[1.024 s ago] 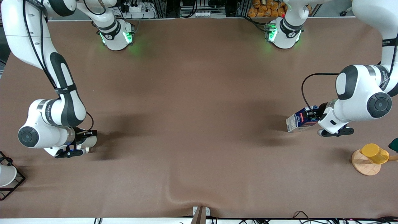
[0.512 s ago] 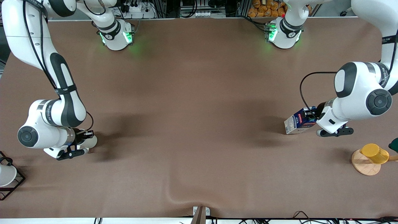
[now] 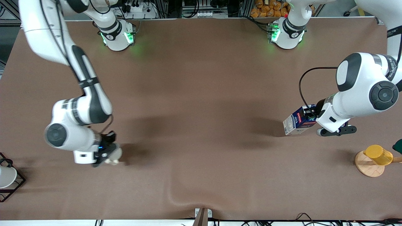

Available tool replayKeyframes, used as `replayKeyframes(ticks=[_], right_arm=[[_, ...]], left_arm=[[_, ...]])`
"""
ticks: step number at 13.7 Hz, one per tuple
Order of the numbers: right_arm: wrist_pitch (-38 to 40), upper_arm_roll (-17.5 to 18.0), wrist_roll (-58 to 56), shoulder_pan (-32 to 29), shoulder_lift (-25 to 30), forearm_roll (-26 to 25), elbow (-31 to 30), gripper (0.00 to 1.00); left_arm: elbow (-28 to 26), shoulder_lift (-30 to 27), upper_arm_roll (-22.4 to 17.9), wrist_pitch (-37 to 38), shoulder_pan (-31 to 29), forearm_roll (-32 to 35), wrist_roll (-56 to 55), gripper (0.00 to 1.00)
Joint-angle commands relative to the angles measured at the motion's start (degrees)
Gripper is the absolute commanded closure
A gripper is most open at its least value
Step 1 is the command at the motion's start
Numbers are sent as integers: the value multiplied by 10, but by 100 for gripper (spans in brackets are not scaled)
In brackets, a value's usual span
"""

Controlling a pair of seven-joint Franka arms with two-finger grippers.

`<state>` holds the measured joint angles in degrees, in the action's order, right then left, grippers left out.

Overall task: Place milk next to cup
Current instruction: 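Grasp the white mug with the right gripper and carry it toward the table middle, then lower the white mug onto the table and open the right gripper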

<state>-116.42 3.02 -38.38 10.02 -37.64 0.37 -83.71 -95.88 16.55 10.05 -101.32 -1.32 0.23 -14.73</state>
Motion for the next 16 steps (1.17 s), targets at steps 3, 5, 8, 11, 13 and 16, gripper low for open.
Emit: replayKeyframes(ticks=[3, 5, 8, 11, 13, 16], right_arm=[[-18, 19, -7, 116, 4, 3, 28, 100], [-35, 11, 51, 188, -3, -13, 45, 100], [-111, 11, 72, 238, -32, -63, 47, 100], [-116, 11, 74, 285, -44, -118, 46, 100], [-120, 11, 72, 297, -61, -126, 47, 100], [-135, 11, 73, 305, -67, -126, 47, 100]], left_arm=[[6, -20, 8, 13, -3, -10, -7, 49], [6, -23, 9, 19, -2, -10, -7, 49], [15, -23, 15, 24, -4, -11, -7, 49], [14, -19, 15, 25, -7, -10, 0, 49], [14, -19, 15, 25, -6, -11, -3, 49], [13, -17, 15, 25, -6, -10, -3, 49]])
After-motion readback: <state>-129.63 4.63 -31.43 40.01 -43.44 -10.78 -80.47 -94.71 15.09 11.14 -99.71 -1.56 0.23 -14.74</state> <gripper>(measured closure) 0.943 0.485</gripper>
